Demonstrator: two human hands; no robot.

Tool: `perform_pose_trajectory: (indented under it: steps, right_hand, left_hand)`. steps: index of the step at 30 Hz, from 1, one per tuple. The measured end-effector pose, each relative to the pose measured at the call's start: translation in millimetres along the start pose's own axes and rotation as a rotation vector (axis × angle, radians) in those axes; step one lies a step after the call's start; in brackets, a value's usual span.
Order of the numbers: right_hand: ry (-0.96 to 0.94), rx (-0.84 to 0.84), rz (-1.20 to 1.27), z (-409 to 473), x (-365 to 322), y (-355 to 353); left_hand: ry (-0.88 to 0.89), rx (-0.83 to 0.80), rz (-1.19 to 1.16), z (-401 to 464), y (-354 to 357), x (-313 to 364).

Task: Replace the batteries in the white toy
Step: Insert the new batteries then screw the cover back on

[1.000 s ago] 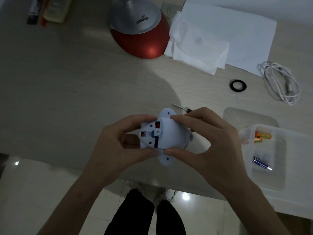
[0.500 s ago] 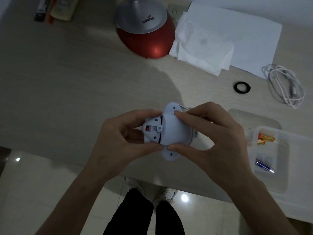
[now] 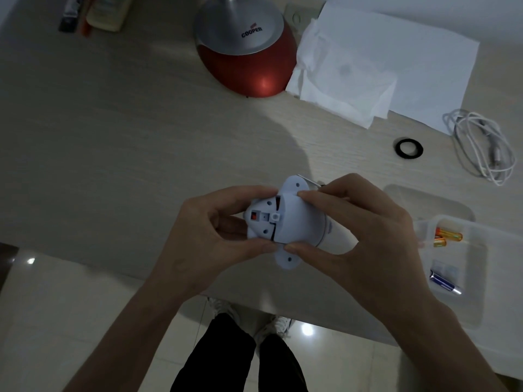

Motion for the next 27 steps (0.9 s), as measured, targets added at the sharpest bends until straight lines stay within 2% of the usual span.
perform_pose_trajectory:
  steps: [13, 27]
  right_hand:
    - [-0.058, -0.019, 0.023, 8.7, -7.3, -0.2]
    - [-0.004, -0.094, -0.012, 16.8, -7.6, -7.0]
  left_hand:
    - [-0.047, 0.007, -0.033, 2.4, -3.0, -3.0]
    - [-0.020, -0.018, -0.063, 12.4, 7.6, 6.5]
Point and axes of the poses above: each hand's wrist, its own z-axis towards the middle knuckle, its own y-axis out of the palm, x = y × z, the point moved 9 cm from there along z, towards the middle knuckle, and after that the axes turned 11 degrees about y, right-handed, at the moved point
